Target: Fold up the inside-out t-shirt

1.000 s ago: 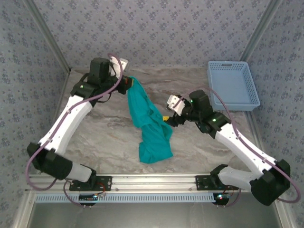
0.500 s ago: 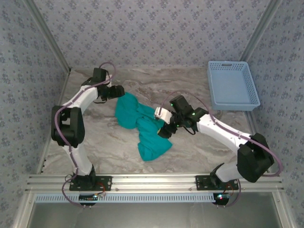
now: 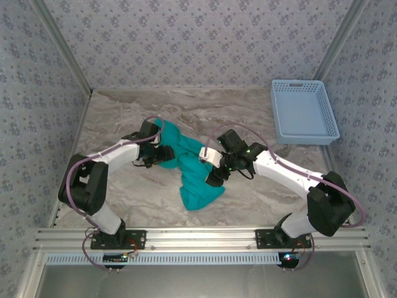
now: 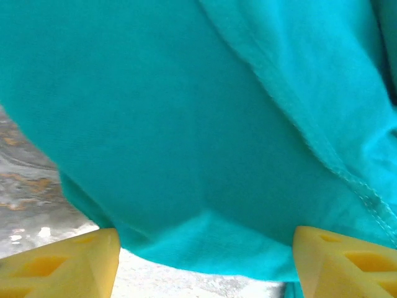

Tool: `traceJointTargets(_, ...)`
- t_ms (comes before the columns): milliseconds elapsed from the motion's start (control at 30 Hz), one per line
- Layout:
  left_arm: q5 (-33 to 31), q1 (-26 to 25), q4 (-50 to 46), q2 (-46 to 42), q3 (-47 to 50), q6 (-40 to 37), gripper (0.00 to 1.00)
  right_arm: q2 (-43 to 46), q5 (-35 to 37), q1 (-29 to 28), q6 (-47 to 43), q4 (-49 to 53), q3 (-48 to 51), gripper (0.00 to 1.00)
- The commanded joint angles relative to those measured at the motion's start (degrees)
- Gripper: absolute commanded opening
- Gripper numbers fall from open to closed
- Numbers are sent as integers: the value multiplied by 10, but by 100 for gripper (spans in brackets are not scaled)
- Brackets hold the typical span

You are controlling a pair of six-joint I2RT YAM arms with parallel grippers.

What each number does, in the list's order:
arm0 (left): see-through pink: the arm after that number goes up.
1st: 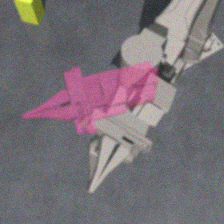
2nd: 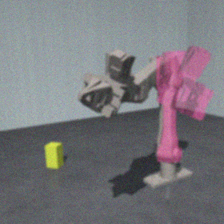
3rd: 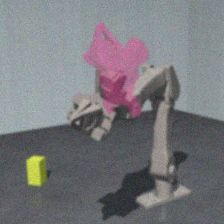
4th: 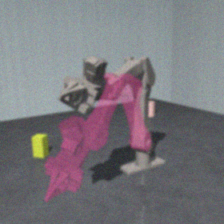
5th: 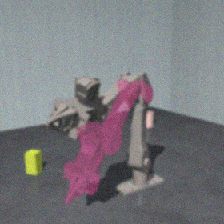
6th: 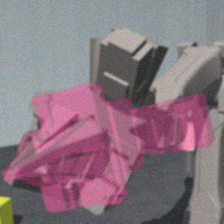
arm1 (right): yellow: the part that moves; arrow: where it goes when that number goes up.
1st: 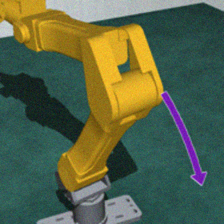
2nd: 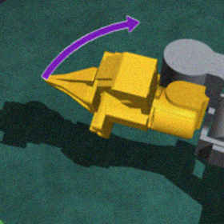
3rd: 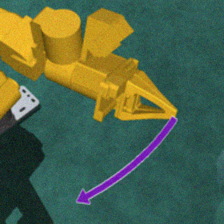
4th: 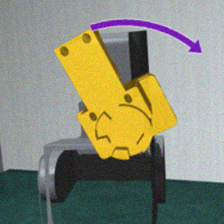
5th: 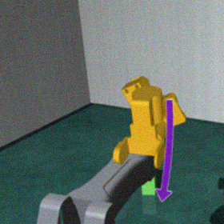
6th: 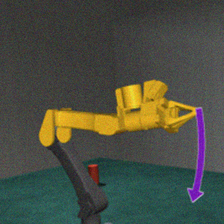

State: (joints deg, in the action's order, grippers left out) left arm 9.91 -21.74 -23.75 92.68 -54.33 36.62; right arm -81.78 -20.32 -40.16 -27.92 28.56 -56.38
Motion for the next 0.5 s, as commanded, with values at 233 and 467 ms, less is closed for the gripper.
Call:
traceJointTargets(233,-77,0,64,-1,45,94,52,7,30,-6,-10,11,13,74)
traceJointTargets(467,-72,-2,44,-29,17,74,0,-20,29,-41,-4,41,11,76)
